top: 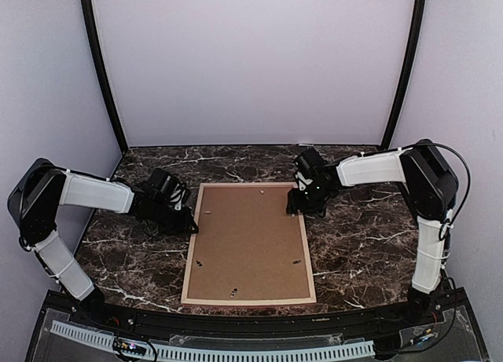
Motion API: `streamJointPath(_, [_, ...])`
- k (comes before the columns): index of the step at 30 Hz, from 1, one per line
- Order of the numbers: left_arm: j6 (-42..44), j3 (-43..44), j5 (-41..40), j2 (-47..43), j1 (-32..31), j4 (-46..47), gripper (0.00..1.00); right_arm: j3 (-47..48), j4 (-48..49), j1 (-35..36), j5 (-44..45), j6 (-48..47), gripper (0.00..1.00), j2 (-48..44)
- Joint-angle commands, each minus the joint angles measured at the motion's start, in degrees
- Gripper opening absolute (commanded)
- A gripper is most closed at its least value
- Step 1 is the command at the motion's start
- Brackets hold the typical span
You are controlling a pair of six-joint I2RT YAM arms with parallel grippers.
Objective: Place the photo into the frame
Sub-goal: Hold the photo frame at the center of the board, then press the fastener onto the backboard.
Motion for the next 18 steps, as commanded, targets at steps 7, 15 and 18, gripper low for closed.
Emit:
streamJointPath(7, [2.28,0.92,-0.71,1.27,-0.56,-2.00,0.17,-2.76,-0.90,-1.60,-3.25,-6.29,0.51,-1.69])
streamJointPath(15, [2.26,0.92,-0.86,1.34,-0.59,-2.18,0.17,-2.33,-1.45,-3.02,-4.16,-9.11,0.44,-0.70])
streamJointPath(18, [2.31,0.98,-0.85,1.37,-0.60,-2.20,0.17,-2.14,-1.64,-3.07,-4.24,-11.20,0.42,-0.21])
